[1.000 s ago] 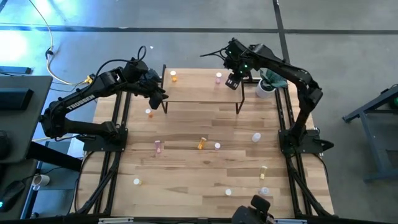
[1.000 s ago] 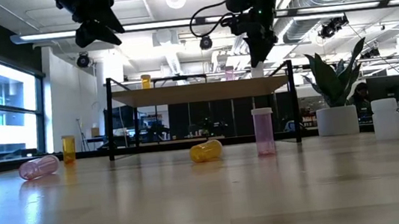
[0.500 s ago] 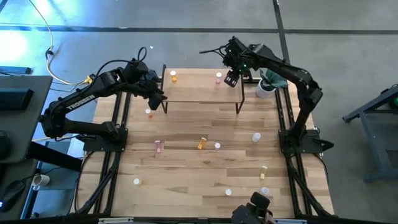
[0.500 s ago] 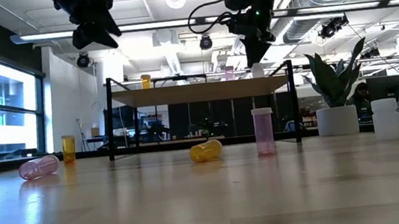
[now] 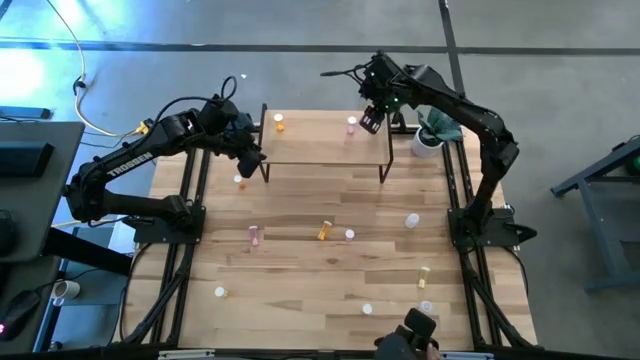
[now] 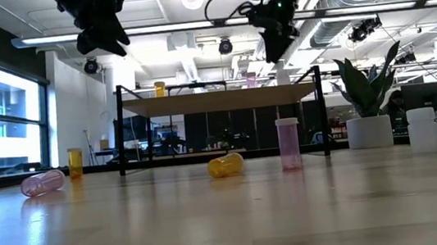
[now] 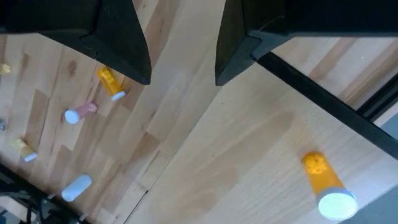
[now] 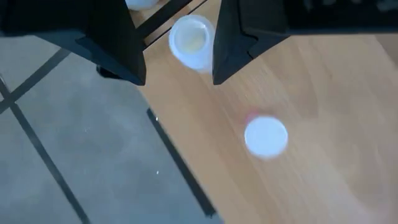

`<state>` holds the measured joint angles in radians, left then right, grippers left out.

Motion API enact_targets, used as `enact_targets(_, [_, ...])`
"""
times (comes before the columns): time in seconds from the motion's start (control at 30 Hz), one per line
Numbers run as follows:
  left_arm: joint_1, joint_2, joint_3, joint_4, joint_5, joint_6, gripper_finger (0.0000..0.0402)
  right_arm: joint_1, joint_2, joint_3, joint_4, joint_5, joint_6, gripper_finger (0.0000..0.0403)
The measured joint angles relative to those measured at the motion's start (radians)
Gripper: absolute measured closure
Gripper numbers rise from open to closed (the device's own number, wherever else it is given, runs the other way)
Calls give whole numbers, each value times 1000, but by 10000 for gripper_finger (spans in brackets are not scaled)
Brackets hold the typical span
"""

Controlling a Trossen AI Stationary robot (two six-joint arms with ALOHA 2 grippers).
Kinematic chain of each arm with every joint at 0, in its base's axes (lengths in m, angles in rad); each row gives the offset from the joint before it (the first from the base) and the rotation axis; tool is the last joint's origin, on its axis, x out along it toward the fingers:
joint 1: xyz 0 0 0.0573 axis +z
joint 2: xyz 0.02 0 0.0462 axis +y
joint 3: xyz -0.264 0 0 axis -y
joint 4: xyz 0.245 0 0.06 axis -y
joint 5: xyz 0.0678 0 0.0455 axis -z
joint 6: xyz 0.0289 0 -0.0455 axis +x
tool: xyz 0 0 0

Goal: Pick and place medicine bottles onto shelf by color
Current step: Put the left yellow pill bottle on the shelf

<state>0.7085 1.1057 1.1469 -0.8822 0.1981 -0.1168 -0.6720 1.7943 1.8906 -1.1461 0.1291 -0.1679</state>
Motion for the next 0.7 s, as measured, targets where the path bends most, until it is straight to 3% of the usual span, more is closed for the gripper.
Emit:
enact_targets(0.43, [-13,0,0,-208,2,110,232,19,0,140,-129,-82,183,226])
enact_targets(0.7, [-141,-27,-14,-367,8,84,232,104,-1,175,-137,-85,289,226])
